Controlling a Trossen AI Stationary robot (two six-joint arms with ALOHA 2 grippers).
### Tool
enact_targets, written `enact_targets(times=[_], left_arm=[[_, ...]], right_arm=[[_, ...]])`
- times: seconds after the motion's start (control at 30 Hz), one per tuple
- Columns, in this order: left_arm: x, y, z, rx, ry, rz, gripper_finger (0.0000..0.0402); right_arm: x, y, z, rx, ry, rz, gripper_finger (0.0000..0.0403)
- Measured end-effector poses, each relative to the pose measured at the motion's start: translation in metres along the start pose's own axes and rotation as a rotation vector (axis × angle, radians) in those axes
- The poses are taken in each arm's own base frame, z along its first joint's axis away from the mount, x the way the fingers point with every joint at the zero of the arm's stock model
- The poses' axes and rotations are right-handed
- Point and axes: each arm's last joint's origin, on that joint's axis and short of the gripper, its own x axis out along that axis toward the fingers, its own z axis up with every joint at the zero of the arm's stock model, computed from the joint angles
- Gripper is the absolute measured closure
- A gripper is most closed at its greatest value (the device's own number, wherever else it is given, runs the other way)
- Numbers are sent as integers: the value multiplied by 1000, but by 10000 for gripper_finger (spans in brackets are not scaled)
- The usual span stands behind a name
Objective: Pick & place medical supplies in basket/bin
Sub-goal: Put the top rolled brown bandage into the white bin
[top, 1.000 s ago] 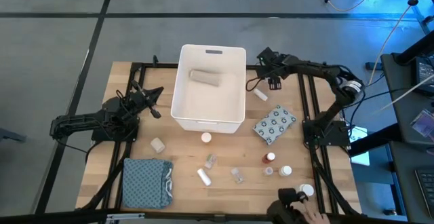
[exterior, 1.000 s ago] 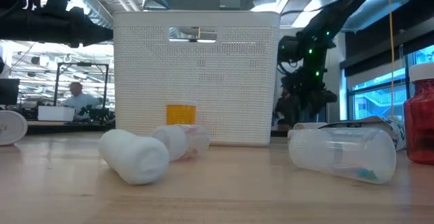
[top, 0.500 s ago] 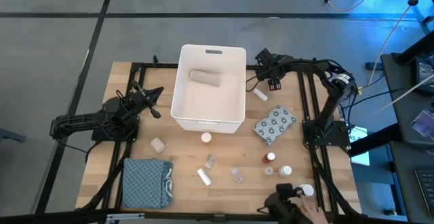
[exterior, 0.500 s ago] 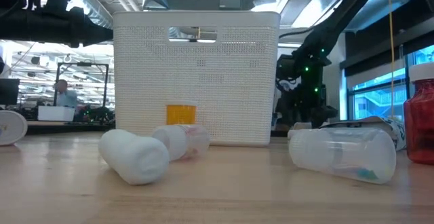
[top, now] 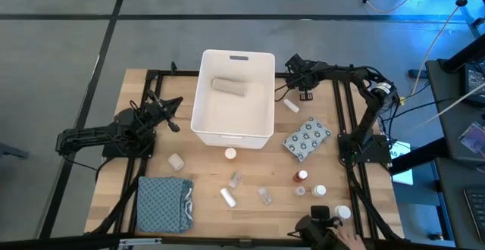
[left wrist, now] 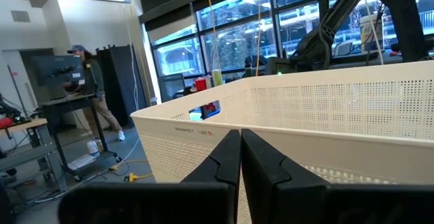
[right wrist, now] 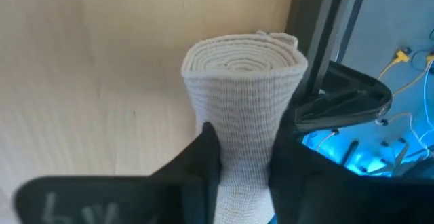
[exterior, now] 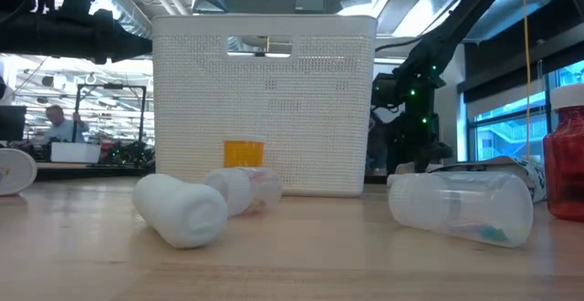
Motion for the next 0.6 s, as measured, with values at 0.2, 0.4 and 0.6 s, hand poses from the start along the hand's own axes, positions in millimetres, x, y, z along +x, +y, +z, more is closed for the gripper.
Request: enact_targets(times=[0.2, 0.4, 0.6], left_arm=[[0, 0, 0, 0, 0, 0, 395], [0, 0, 0, -1, 0, 0, 394], [0, 0, 0, -1, 0, 0, 396]], right_arm=[[-4, 6, -2, 33, 57, 40, 359], [-25, 11, 1, 84, 137, 176, 360], [-63, -1, 12, 280, 150, 272, 360]])
